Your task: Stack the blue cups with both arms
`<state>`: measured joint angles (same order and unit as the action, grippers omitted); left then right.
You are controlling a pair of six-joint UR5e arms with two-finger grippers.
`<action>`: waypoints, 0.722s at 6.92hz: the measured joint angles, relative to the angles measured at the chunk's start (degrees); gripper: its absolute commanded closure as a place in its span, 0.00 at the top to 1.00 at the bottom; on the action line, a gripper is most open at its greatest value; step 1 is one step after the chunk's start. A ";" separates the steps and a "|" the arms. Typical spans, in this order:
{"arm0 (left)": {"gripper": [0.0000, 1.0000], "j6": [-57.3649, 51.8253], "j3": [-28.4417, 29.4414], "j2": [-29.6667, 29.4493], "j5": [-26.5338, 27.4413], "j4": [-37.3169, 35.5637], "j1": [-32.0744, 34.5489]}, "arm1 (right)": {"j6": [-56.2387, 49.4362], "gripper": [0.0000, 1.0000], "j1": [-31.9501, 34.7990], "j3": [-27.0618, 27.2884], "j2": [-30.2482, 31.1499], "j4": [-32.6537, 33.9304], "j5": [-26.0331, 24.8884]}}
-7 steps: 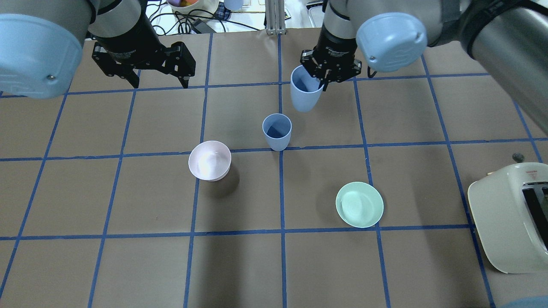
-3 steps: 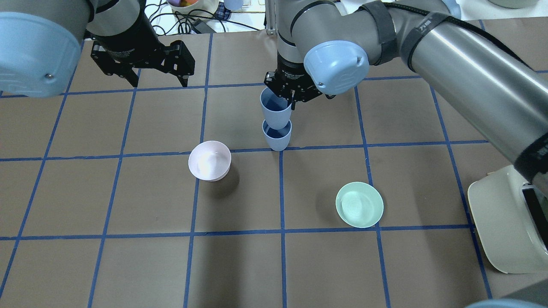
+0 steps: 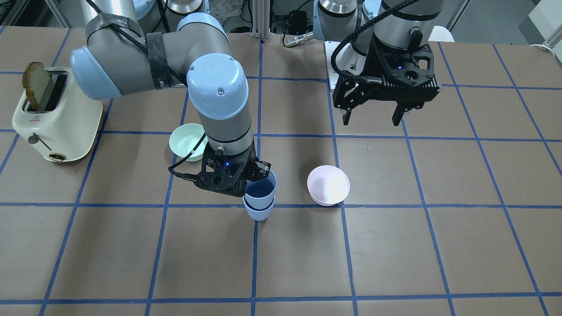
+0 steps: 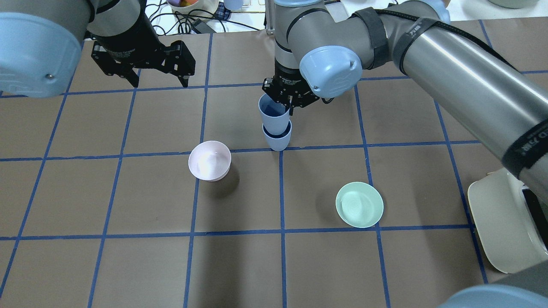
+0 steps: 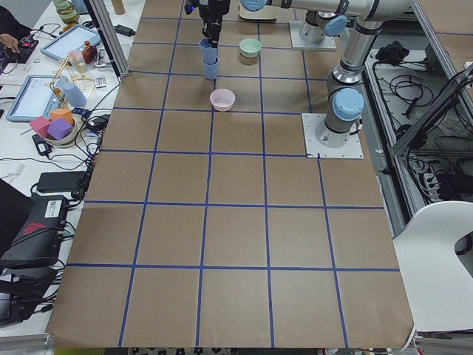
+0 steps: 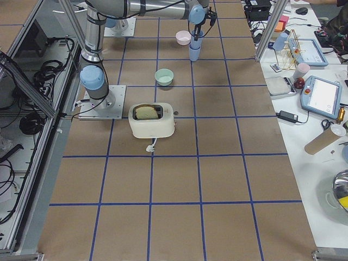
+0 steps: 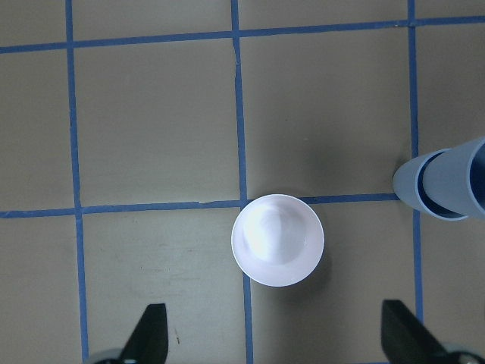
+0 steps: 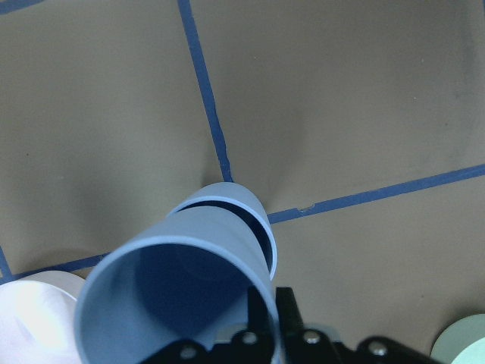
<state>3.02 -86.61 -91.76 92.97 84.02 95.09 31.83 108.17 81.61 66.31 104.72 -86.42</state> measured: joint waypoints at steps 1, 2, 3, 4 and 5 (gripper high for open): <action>1.00 -0.02 0.08 -0.01 -0.06 0.00 -0.01 | -0.18 0.92 0.00 -0.26 -0.27 -0.06 -0.16; 1.00 -0.03 0.16 -0.05 -0.12 0.00 -0.04 | -2.74 0.99 -0.21 -1.34 -0.13 -0.61 -0.81; 1.00 -0.03 0.19 -0.07 -0.12 0.00 -0.07 | -8.07 1.00 -1.06 -3.49 0.44 -2.90 -2.89; 1.00 -0.03 0.24 -0.06 -0.09 0.00 -0.10 | -13.46 1.00 -2.96 -6.11 1.60 -6.71 -6.06; 1.00 -0.04 0.27 0.00 -0.08 0.02 -0.12 | -19.43 1.00 -5.78 -7.98 3.82 -10.71 -7.85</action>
<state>2.99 -86.34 -91.76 92.89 84.04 94.97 12.40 102.39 73.62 70.13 94.01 -94.27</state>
